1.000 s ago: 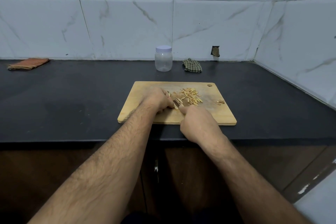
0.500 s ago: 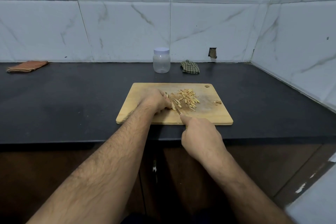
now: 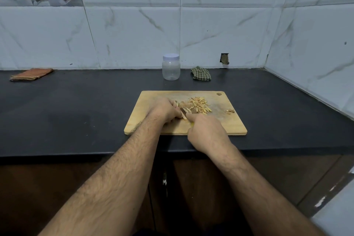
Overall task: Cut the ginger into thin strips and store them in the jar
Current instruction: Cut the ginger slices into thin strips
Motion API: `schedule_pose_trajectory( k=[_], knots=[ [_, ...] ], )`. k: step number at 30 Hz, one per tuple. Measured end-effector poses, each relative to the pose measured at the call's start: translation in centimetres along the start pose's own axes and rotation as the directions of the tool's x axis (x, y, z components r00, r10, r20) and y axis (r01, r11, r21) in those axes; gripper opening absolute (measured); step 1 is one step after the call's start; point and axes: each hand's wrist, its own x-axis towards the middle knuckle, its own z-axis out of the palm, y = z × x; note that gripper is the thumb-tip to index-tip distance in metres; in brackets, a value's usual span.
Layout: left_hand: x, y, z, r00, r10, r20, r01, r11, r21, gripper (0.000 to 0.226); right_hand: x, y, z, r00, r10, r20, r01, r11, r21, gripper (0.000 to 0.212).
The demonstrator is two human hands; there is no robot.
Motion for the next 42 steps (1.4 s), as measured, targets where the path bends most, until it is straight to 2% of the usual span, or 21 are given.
schedule_pose_trajectory(
  k=[13, 20, 25, 32, 36, 42],
  knots=[
    [0.4, 0.0, 0.1, 1.000, -0.014, -0.003, 0.014, 1.000, 0.008, 0.014, 0.9, -0.7, 0.1, 0.998, -0.002, 0.061, 0.007, 0.996, -0.086, 0.062],
    [0.3, 0.1, 0.1, 1.000, -0.026, -0.004, 0.026, 1.000, 0.004, 0.010, -2.0, 0.8, 0.1, 0.998, -0.008, 0.068, 0.014, 0.996, -0.086, 0.059],
    [0.4, 0.1, 0.1, 0.999, -0.032, 0.022, 0.032, 0.999, 0.002, 0.012, -3.0, 1.6, 0.4, 0.996, -0.008, 0.090, 0.019, 0.992, -0.123, 0.068],
    [0.2, 0.1, 0.0, 0.999, -0.031, 0.024, 0.031, 0.999, -0.009, 0.017, -1.4, 1.0, 0.2, 1.000, -0.001, -0.011, 0.000, 0.997, -0.078, 0.061],
    [0.3, 0.1, 0.0, 0.999, -0.031, 0.023, 0.031, 0.999, -0.015, 0.020, -0.8, 1.1, 0.1, 1.000, 0.010, -0.021, -0.011, 1.000, -0.021, 0.064],
    [0.2, 0.1, 0.0, 0.999, -0.031, 0.017, 0.031, 1.000, -0.002, 0.022, -0.4, 1.0, 0.6, 0.999, -0.019, -0.029, 0.020, 0.999, 0.045, 0.059]
  ],
)
